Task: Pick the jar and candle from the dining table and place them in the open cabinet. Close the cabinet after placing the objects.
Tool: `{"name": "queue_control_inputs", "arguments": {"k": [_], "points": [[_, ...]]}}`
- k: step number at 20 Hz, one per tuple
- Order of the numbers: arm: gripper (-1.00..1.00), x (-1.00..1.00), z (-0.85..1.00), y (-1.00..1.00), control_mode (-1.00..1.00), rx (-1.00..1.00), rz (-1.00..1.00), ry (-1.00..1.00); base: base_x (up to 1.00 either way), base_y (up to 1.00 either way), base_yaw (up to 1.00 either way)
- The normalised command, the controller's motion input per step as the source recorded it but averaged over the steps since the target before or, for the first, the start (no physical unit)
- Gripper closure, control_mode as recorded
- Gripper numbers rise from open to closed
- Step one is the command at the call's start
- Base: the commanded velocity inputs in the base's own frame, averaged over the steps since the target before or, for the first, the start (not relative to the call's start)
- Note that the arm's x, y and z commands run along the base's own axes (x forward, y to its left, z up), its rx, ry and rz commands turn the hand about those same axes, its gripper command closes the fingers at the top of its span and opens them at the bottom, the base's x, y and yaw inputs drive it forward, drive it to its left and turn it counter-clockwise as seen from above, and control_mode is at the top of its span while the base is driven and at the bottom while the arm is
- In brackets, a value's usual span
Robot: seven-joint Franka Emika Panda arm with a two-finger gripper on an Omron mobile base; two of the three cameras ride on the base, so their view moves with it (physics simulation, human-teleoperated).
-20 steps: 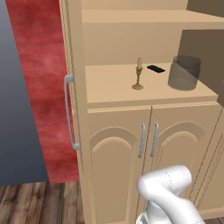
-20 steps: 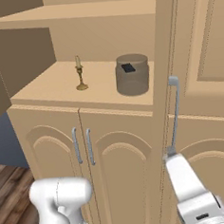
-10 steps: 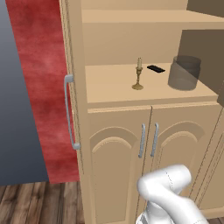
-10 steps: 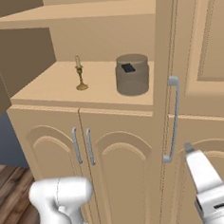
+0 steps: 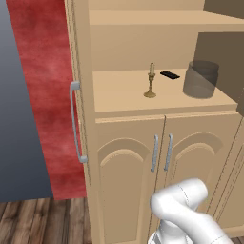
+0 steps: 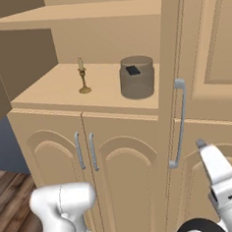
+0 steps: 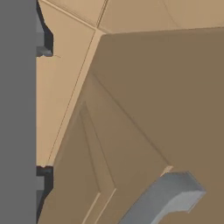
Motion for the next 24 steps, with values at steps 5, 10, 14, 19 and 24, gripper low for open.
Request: {"name": "queue_control_inputs", "arguments": {"k": [5, 10, 14, 19, 24], "points": [[-1.0, 0.01, 0.0, 0.34, -1.0, -0.02, 0.01, 0.01, 0.0, 0.0, 0.0], [-1.0, 0.06, 0.03, 0.94, -1.0, -0.1, 0.01, 0.09, 0.0, 0.0, 0.0], [-1.0, 0.05, 0.12, 0.97, -1.0, -0.12, 0.0, 0.09, 0.0, 0.0, 0.0], [-1.0, 0.04, 0.12, 0.98, -1.0, -0.12, -0.02, 0.08, 0.0, 0.0, 0.0], [-1.0, 0.56, 0.04, 0.66, -1.0, -0.03, -0.16, 0.1, 0.0, 0.0, 0.0]]}}
